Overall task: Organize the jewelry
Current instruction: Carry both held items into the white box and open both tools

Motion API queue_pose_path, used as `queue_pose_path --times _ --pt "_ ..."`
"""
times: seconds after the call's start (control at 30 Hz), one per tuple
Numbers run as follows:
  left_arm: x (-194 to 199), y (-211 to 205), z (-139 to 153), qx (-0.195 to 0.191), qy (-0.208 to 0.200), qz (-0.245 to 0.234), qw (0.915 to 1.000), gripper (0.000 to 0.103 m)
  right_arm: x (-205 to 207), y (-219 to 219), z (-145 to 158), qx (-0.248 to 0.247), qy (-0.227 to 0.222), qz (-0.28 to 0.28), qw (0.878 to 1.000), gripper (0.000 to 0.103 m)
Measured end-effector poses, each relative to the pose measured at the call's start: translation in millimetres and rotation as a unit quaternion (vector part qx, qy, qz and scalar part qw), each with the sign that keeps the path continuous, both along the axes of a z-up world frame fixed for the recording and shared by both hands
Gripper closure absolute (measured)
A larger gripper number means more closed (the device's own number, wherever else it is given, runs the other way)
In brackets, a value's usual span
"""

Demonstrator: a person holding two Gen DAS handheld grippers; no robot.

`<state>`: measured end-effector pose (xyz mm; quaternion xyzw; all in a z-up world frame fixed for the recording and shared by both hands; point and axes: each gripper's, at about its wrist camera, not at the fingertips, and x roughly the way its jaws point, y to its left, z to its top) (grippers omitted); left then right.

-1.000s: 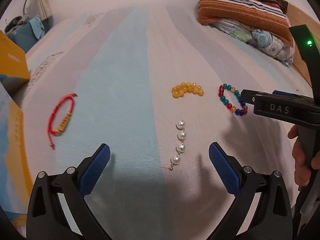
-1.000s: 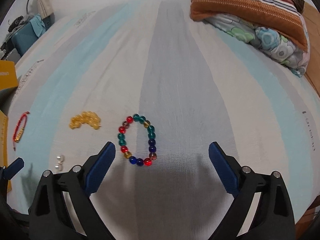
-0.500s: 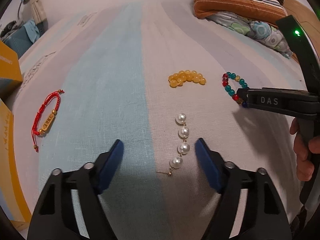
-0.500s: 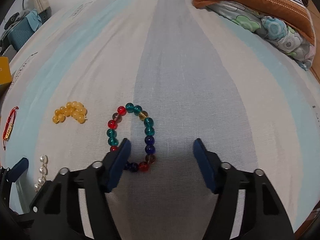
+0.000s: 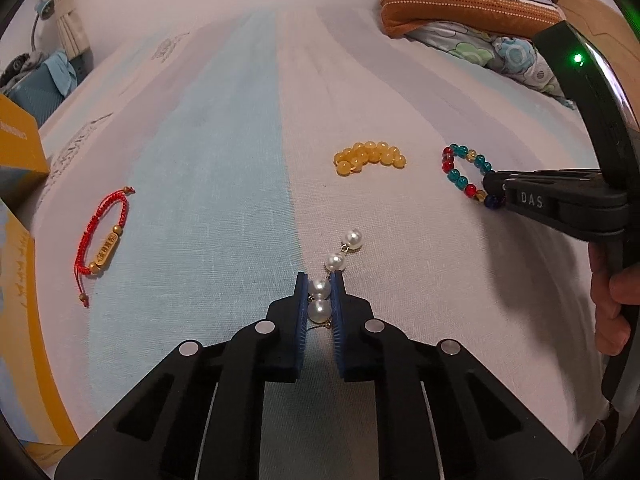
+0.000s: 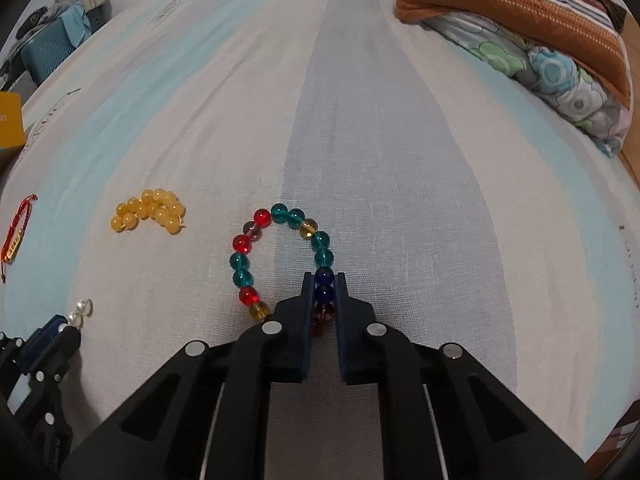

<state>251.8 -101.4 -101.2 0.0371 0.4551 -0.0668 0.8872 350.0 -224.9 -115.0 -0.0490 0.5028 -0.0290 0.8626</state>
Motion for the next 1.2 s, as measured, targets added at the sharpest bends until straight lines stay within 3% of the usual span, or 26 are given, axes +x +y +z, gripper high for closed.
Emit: queue_pose_path --times 0.7,1.2 --pt "-7.2 10.3 51.0 -0.014 -0.015 0.006 0.9998 0.092 -24.2 8.3 56.0 0.029 -0.065 0.012 0.997 0.094" --pt "-22.7 19.4 94.2 -0.016 -0.04 0.018 0.9989 0.092 -42.8 12.9 89.9 0.028 -0.082 0.013 0.996 0.094"
